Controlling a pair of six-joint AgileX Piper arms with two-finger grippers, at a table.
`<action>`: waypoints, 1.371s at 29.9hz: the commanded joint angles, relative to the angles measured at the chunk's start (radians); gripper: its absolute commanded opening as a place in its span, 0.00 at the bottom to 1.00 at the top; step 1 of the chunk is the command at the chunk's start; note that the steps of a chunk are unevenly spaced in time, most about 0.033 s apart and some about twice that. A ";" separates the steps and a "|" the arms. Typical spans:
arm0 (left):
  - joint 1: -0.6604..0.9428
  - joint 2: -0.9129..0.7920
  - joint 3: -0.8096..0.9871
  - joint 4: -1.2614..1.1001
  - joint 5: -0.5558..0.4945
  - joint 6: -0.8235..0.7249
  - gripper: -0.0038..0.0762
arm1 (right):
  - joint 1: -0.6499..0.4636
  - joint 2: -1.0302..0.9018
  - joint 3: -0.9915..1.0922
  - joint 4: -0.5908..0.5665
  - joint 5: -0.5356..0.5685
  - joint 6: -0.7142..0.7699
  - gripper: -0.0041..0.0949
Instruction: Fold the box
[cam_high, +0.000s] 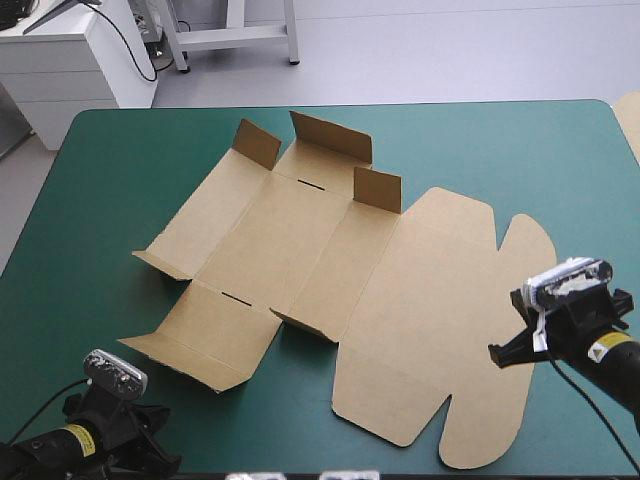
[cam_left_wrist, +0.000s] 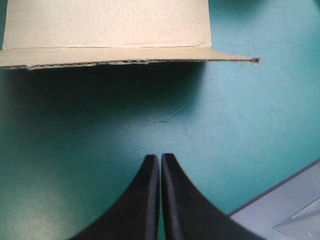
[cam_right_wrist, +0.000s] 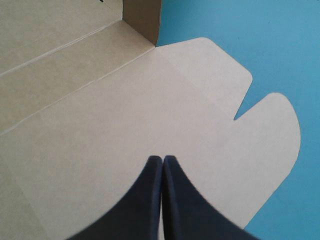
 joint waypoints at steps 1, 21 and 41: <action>-0.006 0.009 -0.024 -0.014 -0.041 -0.002 0.04 | 0.002 0.118 -0.150 0.006 -0.071 -0.019 0.02; -0.006 0.009 -0.024 -0.014 -0.041 -0.002 0.04 | 0.002 0.854 -0.948 0.013 0.103 -0.071 0.02; -0.006 0.009 -0.024 -0.014 -0.041 -0.002 0.04 | 0.033 1.276 -1.271 0.263 0.241 -0.387 0.59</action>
